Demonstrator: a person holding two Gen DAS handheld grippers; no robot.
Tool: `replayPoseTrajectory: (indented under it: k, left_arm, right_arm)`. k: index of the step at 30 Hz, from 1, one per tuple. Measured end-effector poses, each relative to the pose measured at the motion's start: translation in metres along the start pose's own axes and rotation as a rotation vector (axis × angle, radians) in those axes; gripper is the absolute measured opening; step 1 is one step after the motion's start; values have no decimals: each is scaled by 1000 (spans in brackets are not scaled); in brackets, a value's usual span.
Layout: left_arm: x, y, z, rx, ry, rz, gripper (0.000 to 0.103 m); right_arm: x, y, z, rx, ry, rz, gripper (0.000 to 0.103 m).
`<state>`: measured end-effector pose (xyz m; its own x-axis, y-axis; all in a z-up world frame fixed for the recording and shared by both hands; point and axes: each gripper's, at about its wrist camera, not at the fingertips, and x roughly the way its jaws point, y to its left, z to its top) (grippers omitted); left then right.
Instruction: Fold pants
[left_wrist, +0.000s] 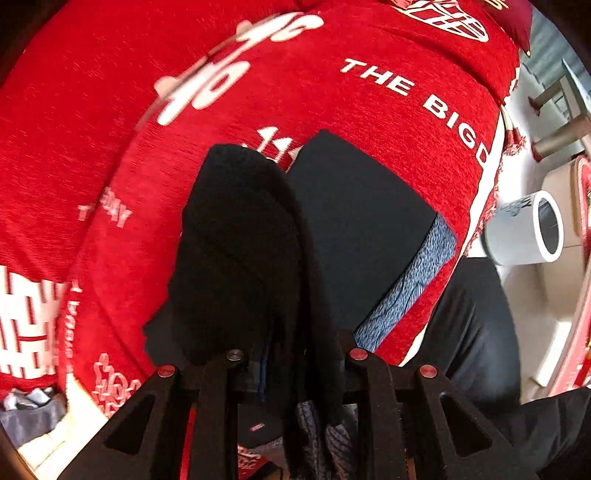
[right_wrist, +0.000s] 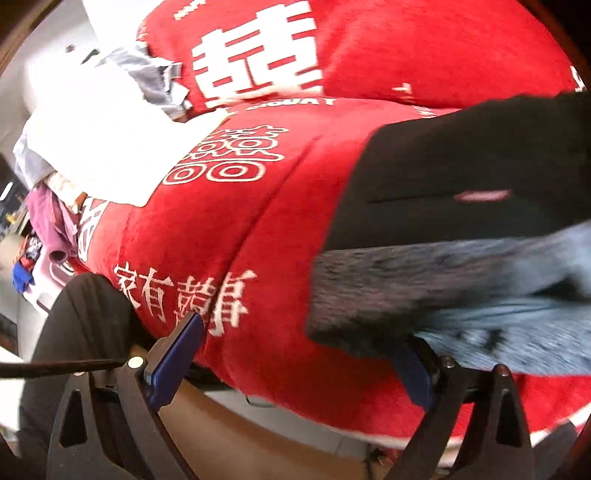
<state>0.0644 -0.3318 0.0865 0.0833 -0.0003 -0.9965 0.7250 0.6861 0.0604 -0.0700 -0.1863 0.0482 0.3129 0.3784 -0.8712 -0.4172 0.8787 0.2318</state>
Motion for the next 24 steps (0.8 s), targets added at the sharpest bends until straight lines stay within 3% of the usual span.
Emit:
replayPoseTrajectory:
  k: [3, 5, 9, 11, 14, 17, 20, 22, 24]
  left_arm:
    - [3, 17, 1, -53, -12, -84, 23]
    - [5, 22, 1, -79, -30, -120, 23]
    - [9, 10, 4, -104, -45, -92, 23]
    - [2, 0, 9, -102, -62, -78, 22]
    - [-24, -19, 18, -74, -104, -54, 22]
    - [-41, -37, 33, -55, -137, -51, 23]
    - [-15, -50, 53, -62, -100, -37, 23]
    - [19, -46, 65, -129, -54, -67, 23]
    - [45, -41, 70, -176, -31, -101, 37]
  right_arm:
    - [-41, -32, -9, 29, -54, 43, 97]
    - [-63, -58, -18, 33, -93, 23, 97]
    - [-98, -114, -30, 75, -168, -80, 97]
    - [-111, -143, -33, 155, -185, -103, 97]
    - [-125, -172, -40, 278, -209, -91, 97]
    - [-127, -184, -48, 319, -217, -75, 97]
    - [-121, -192, -53, 329, -192, -89, 97]
    - [-118, -195, -55, 353, -187, -73, 97]
    - [-122, -196, -59, 352, -186, -63, 97]
